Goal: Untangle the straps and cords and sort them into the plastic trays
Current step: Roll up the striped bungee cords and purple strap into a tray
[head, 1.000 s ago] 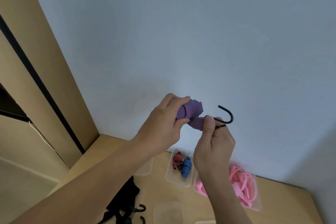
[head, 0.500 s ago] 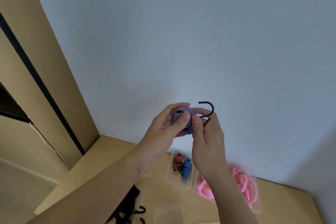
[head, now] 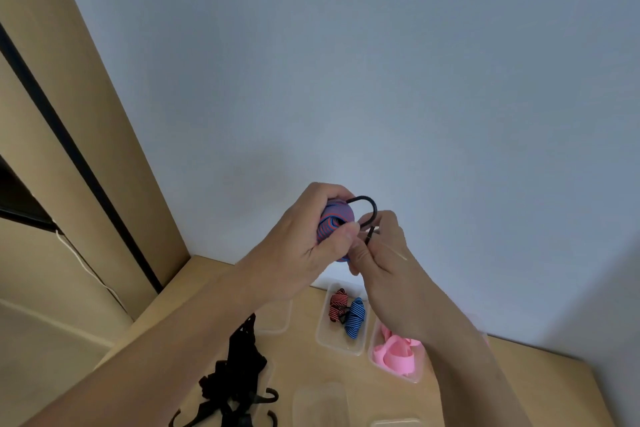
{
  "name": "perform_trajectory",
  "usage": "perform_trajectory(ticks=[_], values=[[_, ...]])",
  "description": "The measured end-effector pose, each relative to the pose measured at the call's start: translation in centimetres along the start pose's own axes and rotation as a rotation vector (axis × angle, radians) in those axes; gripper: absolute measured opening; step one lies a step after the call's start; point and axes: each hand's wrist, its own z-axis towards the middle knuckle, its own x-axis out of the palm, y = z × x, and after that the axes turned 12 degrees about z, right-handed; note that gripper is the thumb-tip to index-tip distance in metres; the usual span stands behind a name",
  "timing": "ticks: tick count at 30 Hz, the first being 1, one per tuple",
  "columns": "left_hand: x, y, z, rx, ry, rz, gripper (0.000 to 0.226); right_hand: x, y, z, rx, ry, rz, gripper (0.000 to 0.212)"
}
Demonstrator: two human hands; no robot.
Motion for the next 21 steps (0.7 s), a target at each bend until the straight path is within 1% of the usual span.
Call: perform_trajectory(ticks=[3,6,9,12,15,16,18,20,21], values=[[-0.9,0.3,-0.5,0.034,0.125,0.03,0.05,-0.4,0.5,-0.3,0.048,0.102,-0.044,0.045],[-1.5,0.3,-0.8,0.086,0.171,0.074,0.05,-0.8,1.2,-0.5,0.056,0.177,-0.074,0.045],[-1.8,-0.2,-1.0,0.11,0.154,0.069,0.047,-0.8,2.0,-0.6,0.055,0.207,-0.113,0.04],[-1.8,-0.9,-1.0,0.146,0.057,0.004,0.042,-0.8,2.9,-0.5,0.004,0.208,-0.13,0.041],[-1.6,-0.8,-1.0,0.159,0.035,-0.048,0.037,-0.4,2.8,-0.4,0.013,0.194,-0.136,0.041],[-1.6,-0.7,-1.1,0.165,0.034,-0.053,0.033,-0.3,2.7,-0.4,0.032,0.192,-0.107,0.041],[-1.5,-0.7,-1.1,0.21,0.022,-0.039,0.03,-0.1,2.2,-0.7,0.087,0.234,0.059,0.037],[-1.5,-1.0,-1.1,0.284,-0.023,0.007,0.031,-0.1,1.8,-0.9,0.189,0.324,0.328,0.03],[-1.5,-1.2,-1.1,0.307,-0.043,0.018,0.031,0.0,1.4,-0.9,0.22,0.364,0.493,0.033]])
